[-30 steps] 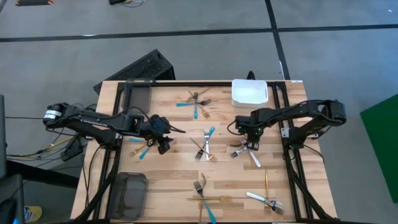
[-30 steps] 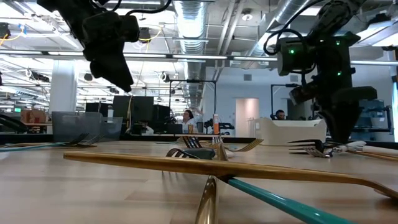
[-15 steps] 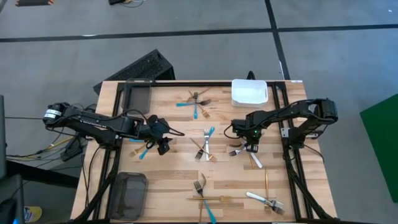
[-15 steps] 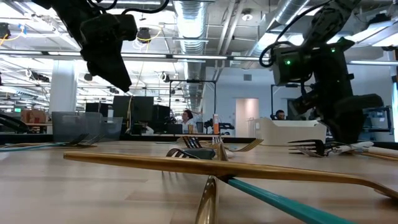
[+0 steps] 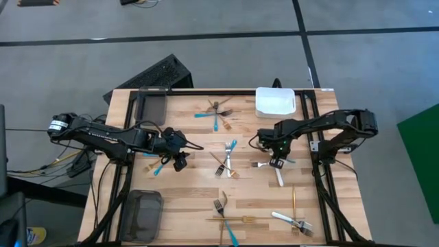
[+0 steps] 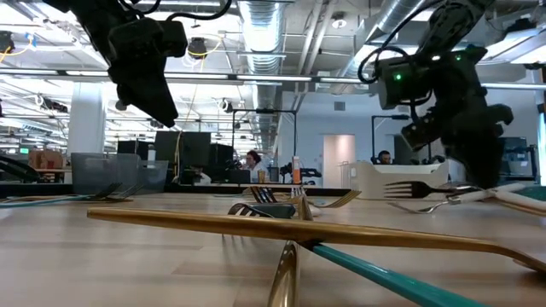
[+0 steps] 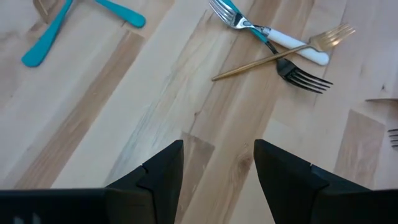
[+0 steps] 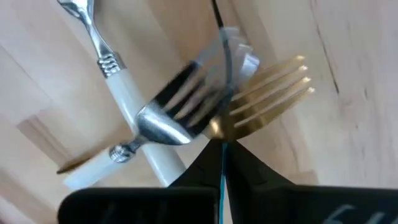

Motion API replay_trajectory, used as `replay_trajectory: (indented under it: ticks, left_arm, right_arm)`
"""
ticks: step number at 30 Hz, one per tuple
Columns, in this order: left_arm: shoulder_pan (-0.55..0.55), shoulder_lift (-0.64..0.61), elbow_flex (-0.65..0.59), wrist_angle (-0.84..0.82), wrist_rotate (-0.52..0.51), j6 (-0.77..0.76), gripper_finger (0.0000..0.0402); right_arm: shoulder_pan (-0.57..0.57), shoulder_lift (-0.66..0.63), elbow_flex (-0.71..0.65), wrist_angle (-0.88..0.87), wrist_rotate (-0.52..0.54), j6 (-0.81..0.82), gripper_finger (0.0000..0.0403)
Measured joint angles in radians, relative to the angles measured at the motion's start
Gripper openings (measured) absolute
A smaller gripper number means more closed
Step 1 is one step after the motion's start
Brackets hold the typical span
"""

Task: Sort silverware by color (type)
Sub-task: Put the blue fork into the white bin

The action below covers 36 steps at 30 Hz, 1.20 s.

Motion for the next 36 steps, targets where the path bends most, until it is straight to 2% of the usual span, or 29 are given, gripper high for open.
replay_trajectory:
  ticks: [5,8,13,18,23,28,33,36]
  left_arm:
    - [0.0,0.0,0.0,0.01,-0.036,-0.01,0.0182]
    - [0.0,0.0,0.0,0.028,-0.051,-0.032,0.0182]
    - [0.0,0.0,0.0,0.062,-0.076,-0.044,0.0182]
    - [-0.008,-0.003,0.0,0.124,-0.006,-0.061,0.0181]
    - [-0.027,-0.012,0.0,0.151,0.013,-0.078,0.017]
    - [-0.024,-0.017,0.0,0.155,0.01,-0.067,0.016]
    - [-0.025,-0.025,0.0,0.155,0.01,-0.067,0.0151]
    - [-0.025,-0.027,0.0,0.148,0.01,-0.08,0.0147]
  right_arm:
    - [0.016,-0.032,0.0,-0.046,-0.006,0.156,0.0014]
    - [0.011,-0.035,0.001,-0.08,0.024,0.294,0.0015]
    - [0.011,-0.036,0.001,-0.133,0.085,0.419,0.0015]
    - [0.029,-0.079,0.014,-0.132,0.11,0.463,0.0015]
    - [0.002,-0.145,0.095,-0.14,0.187,0.371,0.0015]
    - [-0.134,-0.152,0.208,-0.181,0.32,0.178,0.0015]
    - [-0.282,-0.133,0.296,-0.22,0.372,0.012,0.0015]
    - [-0.324,-0.137,0.324,-0.28,0.372,-0.073,0.0015]
